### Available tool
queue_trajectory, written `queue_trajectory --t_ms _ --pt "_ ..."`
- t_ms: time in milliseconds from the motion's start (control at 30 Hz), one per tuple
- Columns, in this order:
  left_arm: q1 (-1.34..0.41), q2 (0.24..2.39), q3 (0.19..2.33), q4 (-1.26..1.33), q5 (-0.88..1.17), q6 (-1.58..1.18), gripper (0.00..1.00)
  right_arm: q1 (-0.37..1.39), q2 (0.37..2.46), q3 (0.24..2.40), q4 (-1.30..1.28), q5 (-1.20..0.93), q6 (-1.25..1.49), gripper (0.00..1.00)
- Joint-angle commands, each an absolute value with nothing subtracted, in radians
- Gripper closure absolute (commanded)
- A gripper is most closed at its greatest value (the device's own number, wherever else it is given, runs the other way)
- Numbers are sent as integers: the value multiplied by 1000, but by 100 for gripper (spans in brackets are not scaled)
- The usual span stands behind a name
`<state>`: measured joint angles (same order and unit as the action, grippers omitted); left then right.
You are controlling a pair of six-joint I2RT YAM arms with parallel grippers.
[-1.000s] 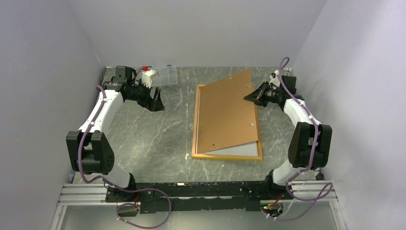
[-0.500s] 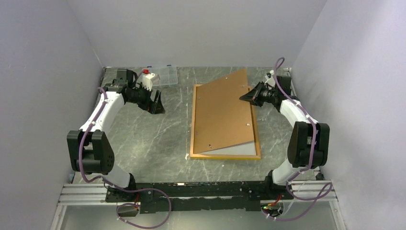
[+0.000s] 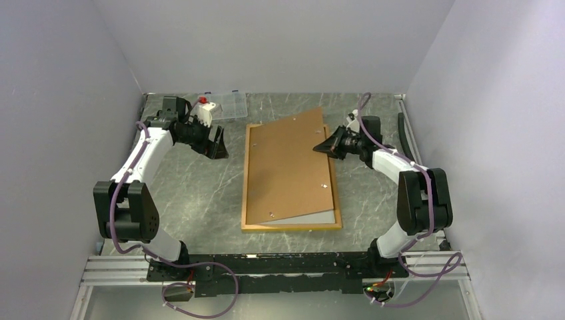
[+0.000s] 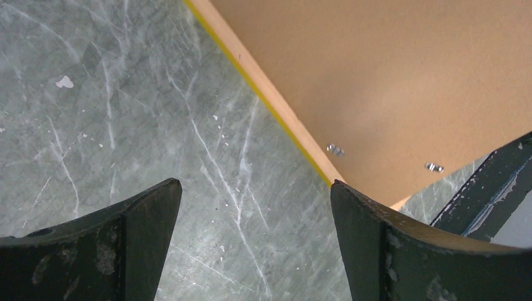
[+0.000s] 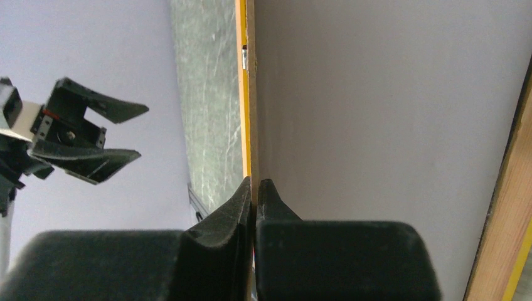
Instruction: Put the photo into the frame
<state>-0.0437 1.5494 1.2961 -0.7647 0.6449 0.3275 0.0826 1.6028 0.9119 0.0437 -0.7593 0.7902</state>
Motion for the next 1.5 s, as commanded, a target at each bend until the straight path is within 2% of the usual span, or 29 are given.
queue_trajectory --t_ms 0,133,233,433,600,767,1033,1067,1133,1267,1367,1467 --pt "-48 1545 1310 -765 637 343 6 143 1602 898 122 -732 800 100" --pt "-48 1547 1315 -787 631 354 6 188 1636 918 87 -699 778 100" --pt "-48 1539 1314 -789 621 360 6 225 1646 947 -3 -617 737 88" --pt "-48 1548 1322 -790 612 357 6 260 1599 1025 -221 -390 639 46" --pt "-48 1555 1335 -799 617 354 6 278 1608 1108 -359 -273 582 27" --pt "-49 1558 1338 -810 612 356 6 291 1636 1151 -410 -236 556 21" --pt "-46 1560 1323 -799 601 338 6 302 1634 1207 -451 -174 538 19" --pt "-46 1565 1323 -798 601 332 6 313 1624 1223 -464 -146 535 17" --pt "-46 1572 1316 -786 597 322 6 357 1600 1265 -500 -72 526 1" --pt "-31 1597 1305 -759 620 288 6 438 1506 1281 -398 56 518 0" --pt "-23 1638 1297 -753 660 260 6 400 1452 1193 -296 -38 604 0" --pt "-23 1675 1262 -732 700 228 11 432 1459 1127 -174 -190 631 0"
